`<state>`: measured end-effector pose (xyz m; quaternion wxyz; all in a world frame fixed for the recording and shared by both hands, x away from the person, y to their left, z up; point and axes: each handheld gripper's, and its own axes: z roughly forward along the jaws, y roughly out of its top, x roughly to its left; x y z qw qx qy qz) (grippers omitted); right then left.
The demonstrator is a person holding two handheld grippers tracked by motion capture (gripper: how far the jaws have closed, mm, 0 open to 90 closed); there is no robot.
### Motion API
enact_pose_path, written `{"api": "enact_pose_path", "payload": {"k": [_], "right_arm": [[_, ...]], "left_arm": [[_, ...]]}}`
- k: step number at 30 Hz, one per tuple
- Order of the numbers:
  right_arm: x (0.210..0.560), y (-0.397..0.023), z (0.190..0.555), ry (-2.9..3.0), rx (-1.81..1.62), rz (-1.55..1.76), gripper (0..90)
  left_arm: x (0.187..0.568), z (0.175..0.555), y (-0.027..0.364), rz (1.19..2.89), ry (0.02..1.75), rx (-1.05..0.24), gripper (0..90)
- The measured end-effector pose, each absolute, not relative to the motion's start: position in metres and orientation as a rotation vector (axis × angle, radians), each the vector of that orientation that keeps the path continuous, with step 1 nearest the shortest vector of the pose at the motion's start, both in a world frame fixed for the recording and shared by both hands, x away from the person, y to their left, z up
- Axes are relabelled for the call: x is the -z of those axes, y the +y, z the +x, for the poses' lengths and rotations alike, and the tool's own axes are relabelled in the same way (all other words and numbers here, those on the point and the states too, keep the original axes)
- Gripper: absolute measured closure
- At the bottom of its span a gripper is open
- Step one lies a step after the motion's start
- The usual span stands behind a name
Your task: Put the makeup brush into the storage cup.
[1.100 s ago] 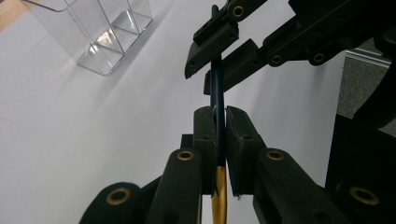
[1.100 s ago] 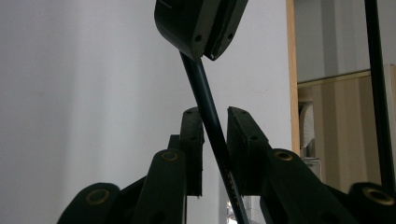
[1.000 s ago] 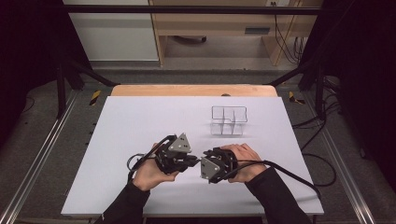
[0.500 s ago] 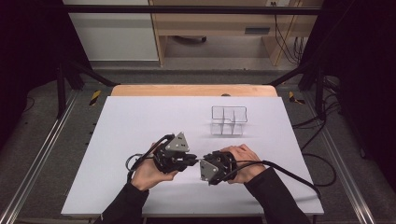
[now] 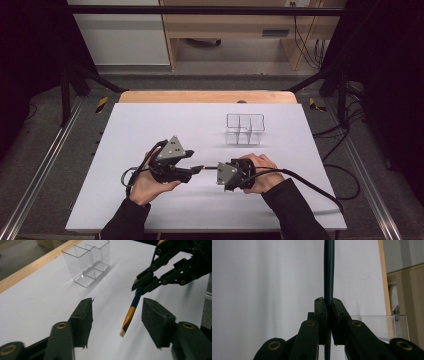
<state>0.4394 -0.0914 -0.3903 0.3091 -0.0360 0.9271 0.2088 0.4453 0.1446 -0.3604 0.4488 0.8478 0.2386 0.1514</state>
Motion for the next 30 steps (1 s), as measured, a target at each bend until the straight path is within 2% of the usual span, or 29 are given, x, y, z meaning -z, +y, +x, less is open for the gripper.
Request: {"api": "enact_pose_path", "payload": {"k": [9, 16, 30], "right_arm": [[0.394, -0.104, 0.446, 2.46, -0.608, 0.052, 84.4], [0.401, -0.123, 0.446, 2.446, -0.755, 0.215, 84.5], [0.416, -0.147, 0.445, 2.375, -1.059, 0.546, 84.4]], "left_arm": [[0.364, 0.446, 0.162, 2.02, 0.666, -0.412, 25.3], [0.374, 0.445, 0.164, 1.995, 0.715, -0.404, 19.0], [0.386, 0.441, 0.159, 1.916, 0.777, -0.423, 15.5]]}}
